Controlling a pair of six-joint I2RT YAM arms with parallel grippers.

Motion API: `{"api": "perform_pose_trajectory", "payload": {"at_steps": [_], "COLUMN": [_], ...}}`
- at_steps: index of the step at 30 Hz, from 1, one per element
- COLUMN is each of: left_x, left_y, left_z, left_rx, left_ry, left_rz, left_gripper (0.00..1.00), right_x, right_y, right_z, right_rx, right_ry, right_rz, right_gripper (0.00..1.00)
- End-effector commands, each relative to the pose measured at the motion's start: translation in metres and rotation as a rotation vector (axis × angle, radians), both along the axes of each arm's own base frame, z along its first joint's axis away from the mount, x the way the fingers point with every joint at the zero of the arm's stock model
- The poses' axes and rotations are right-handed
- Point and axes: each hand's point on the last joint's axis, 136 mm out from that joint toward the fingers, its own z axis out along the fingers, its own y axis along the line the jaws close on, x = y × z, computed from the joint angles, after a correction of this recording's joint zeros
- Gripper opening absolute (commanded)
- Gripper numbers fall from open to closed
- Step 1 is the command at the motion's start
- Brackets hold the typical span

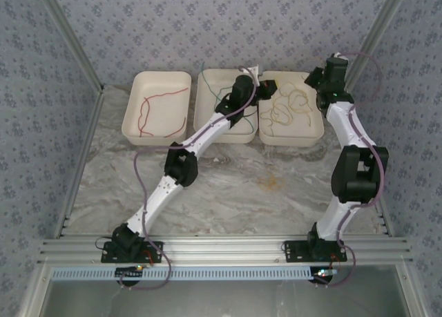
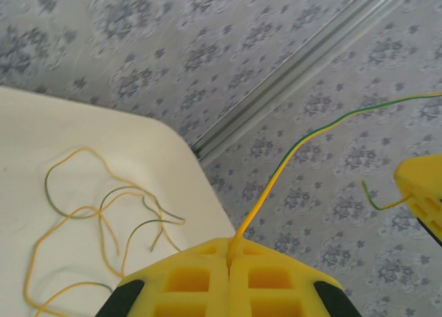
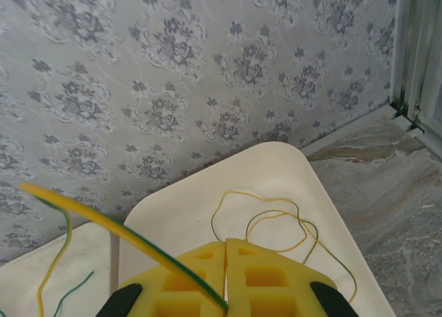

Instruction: Untangle the cables

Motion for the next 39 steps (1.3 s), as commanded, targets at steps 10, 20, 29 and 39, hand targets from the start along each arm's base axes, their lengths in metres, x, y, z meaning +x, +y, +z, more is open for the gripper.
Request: {"api": "perform_pose_trajectory", "payload": {"at_steps": [10, 20, 29, 39], "left_x": [-0.019, -0.004, -0.022, -0.065], "left_y": [0.006, -0.001, 0.011, 0.012], "left_z": [0.101, 0.013, 0.030, 0.078], "left_rx": [-0.108, -0.072, 0.087, 0.235], "left_ry": [-0.132, 0.092, 0.138, 0.044], "left_rz": [0.039, 0.003, 0.038, 0.004], "left_gripper": [0.00, 0.54, 0.62, 0.59], "right_x": [0.011, 0.030, 0.063, 0.076], "right_y": [-0.005, 0.001, 0.007, 0.018], "right_z": [0.008, -0.050, -0.103, -0.105], "right_rx": [0.045, 0.075, 0.083, 0.075], "right_ry": [0.012, 0.163, 0.305, 0.368], "right_rz": [-0.003, 0.023, 0.066, 0.123], "right_gripper": [0.00, 0.00, 0.00, 0.34]}}
